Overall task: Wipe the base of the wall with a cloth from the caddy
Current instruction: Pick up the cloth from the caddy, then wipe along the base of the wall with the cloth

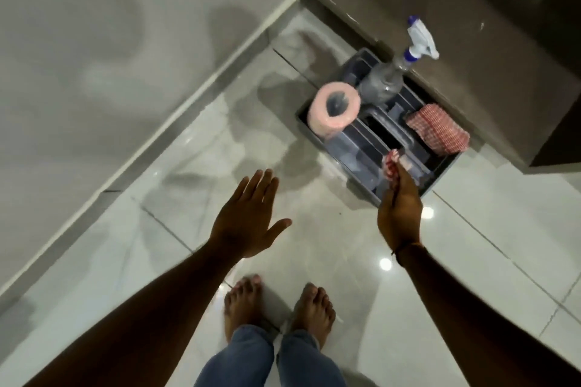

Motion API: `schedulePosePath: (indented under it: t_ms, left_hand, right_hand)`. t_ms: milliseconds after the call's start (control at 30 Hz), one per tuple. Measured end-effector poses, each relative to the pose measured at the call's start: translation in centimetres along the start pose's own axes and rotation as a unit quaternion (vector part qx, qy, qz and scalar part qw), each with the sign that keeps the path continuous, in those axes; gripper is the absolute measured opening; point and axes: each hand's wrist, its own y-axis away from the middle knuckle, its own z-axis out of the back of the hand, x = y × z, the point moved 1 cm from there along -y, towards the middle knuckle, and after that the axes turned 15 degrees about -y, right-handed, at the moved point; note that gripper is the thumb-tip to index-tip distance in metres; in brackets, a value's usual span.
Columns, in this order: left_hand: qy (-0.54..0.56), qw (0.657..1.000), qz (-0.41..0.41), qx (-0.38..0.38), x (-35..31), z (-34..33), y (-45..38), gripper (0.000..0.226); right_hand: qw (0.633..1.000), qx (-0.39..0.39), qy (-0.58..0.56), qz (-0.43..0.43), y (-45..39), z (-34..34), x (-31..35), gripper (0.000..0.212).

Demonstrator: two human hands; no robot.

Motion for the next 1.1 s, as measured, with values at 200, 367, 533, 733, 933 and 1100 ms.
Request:
schedulePosePath:
  t_ms: [200, 367, 533, 733, 933, 1100]
  left_hand:
    - [0.071, 0.982, 0.167, 0.054, 6.7, -1.0, 10.4, 0.106]
    - [0.109, 0.96, 0.252, 0.047, 10.2, -6.6, 14.2, 0.106]
    - [0.116, 0.941, 0.317, 0.01, 13.4, -15.0, 12.2, 0.1]
    - [0.15, 0.906, 0.395, -0.018, 16.7, -24.8, 7.4, 0.102]
    - [0.116, 0.892, 0.43, -0.073, 17.2, -28.5, 5.0, 0.103]
    - [0.109, 0.888, 0.437, -0.088, 17.4, -29.0, 4.9, 0.103]
  right_hand:
    - [0.982, 0.168, 0.001, 0.084, 6.3, -8.6, 8.5, 0.066]
    - [0.923, 0.341, -0.032, 0.176, 5.9, -18.8, 10.2, 0.094]
    - [0.854, 0.372, 0.112, 0.345, 2.9, -29.3, 4.8, 0.083]
    - [0.73, 0.385, 0.281, 0.49, 1.0, -39.7, -3.6, 0.071]
    - [0.763, 0.307, 0.251, 0.511, -1.2, -41.5, -4.9, 0.057]
    - [0.826, 0.251, 0.278, 0.421, -13.0, -40.7, -2.6, 0.061]
